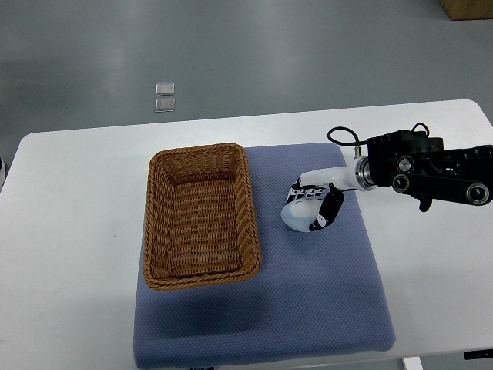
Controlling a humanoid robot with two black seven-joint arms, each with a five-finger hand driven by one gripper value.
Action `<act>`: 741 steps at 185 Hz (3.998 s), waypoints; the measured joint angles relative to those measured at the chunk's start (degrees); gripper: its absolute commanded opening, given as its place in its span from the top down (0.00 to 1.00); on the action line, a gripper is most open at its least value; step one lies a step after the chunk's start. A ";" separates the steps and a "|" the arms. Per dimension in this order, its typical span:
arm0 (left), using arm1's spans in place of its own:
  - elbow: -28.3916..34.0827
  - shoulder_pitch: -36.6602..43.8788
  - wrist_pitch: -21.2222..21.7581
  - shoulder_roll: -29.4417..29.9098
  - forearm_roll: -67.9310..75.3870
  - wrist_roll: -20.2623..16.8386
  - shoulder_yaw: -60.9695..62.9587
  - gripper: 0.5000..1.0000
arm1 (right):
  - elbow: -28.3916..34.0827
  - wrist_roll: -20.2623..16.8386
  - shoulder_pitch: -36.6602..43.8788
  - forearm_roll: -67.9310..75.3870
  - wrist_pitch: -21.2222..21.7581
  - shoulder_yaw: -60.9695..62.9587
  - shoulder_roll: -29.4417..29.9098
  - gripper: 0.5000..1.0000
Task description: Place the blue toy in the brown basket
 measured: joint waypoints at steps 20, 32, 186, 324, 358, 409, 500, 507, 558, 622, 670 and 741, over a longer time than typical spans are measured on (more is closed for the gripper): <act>0.06 0.02 0.00 0.00 0.00 0.00 -0.01 0.00 | -0.31 -0.05 -0.16 -1.17 -0.20 0.00 -0.10 0.91; 0.27 0.03 0.00 0.00 0.00 0.00 -0.01 0.00 | -0.38 -0.12 0.44 -1.17 0.23 0.04 -0.81 0.91; 0.40 0.02 0.00 0.00 -0.09 0.00 -0.13 0.00 | -5.73 -1.08 25.67 14.01 4.16 -4.05 21.07 0.85; 0.03 -0.02 0.00 0.00 -0.02 0.00 -0.08 0.00 | -18.34 -1.06 10.69 13.75 -3.16 -3.32 25.92 0.79; 0.00 -0.02 0.00 0.00 -0.01 0.00 -0.08 0.00 | -18.51 -0.71 8.63 14.05 -5.21 -3.03 25.92 0.72; 0.06 -0.04 0.00 0.00 0.00 0.00 -0.09 0.00 | -18.47 -0.08 4.09 14.37 -6.17 1.48 25.91 0.64; 0.02 -0.04 0.00 0.00 0.00 0.00 -0.01 0.00 | -17.92 1.87 0.44 14.38 -7.99 3.97 25.91 0.55; 0.02 -0.03 0.00 0.00 0.00 0.00 -0.01 0.00 | -17.91 1.93 0.25 14.38 -8.00 4.00 25.91 0.55; 0.10 -0.01 0.00 0.00 0.00 0.00 -0.01 0.00 | -17.90 2.97 -1.10 14.19 -7.97 4.96 25.91 0.38; 0.36 0.02 0.00 0.00 0.00 0.00 0.00 0.00 | -18.20 5.41 -0.99 14.06 -7.67 6.34 25.91 0.20; 0.36 0.01 0.00 0.00 0.00 0.00 0.00 0.00 | -19.74 5.45 -0.64 14.13 -7.42 12.68 25.91 0.19; 0.04 0.00 0.00 0.00 -0.04 0.00 0.01 0.00 | -21.76 7.42 -5.20 14.57 -7.52 38.16 25.90 0.19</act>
